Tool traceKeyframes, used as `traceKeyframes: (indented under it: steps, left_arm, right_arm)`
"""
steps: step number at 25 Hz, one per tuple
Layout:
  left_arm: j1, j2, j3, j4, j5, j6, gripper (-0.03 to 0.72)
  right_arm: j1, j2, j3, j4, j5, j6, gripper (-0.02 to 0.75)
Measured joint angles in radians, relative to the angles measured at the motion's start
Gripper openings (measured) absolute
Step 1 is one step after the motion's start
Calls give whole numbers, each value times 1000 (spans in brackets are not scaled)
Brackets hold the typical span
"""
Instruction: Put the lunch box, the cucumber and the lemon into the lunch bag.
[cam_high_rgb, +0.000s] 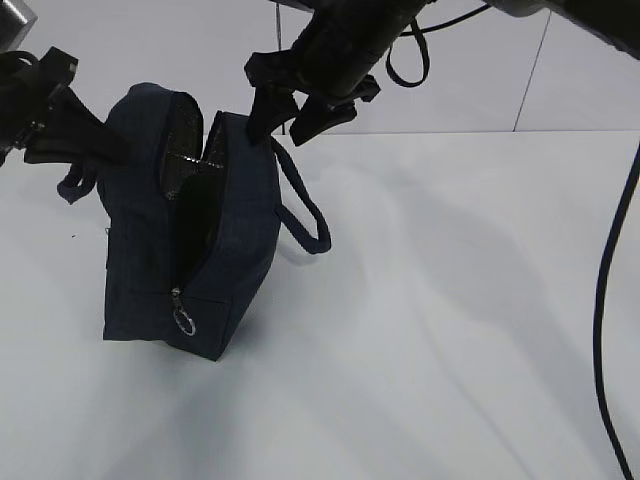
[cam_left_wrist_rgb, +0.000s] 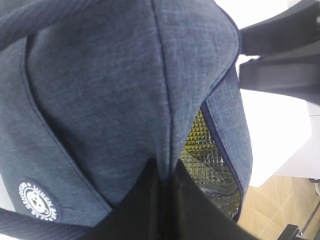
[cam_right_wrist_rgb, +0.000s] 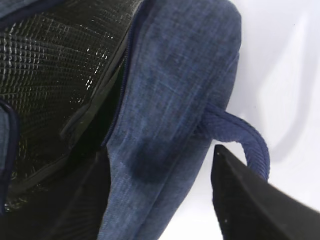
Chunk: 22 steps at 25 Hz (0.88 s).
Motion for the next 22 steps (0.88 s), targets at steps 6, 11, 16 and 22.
traceKeyframes:
  steps: [6, 11, 16, 22]
  left_arm:
    - [0, 0, 0, 0, 0, 0, -4]
    - [0, 0, 0, 0, 0, 0, -4]
    - [0, 0, 0, 0, 0, 0, -4]
    - [0, 0, 0, 2, -2, 0, -4]
  right_arm:
    - [0, 31, 1, 56, 0, 4, 476]
    - [0, 60, 1, 60, -2, 5, 430]
    - [0, 77, 2, 72, -2, 6, 311]
    - [0, 77, 2, 79, -2, 9, 138]
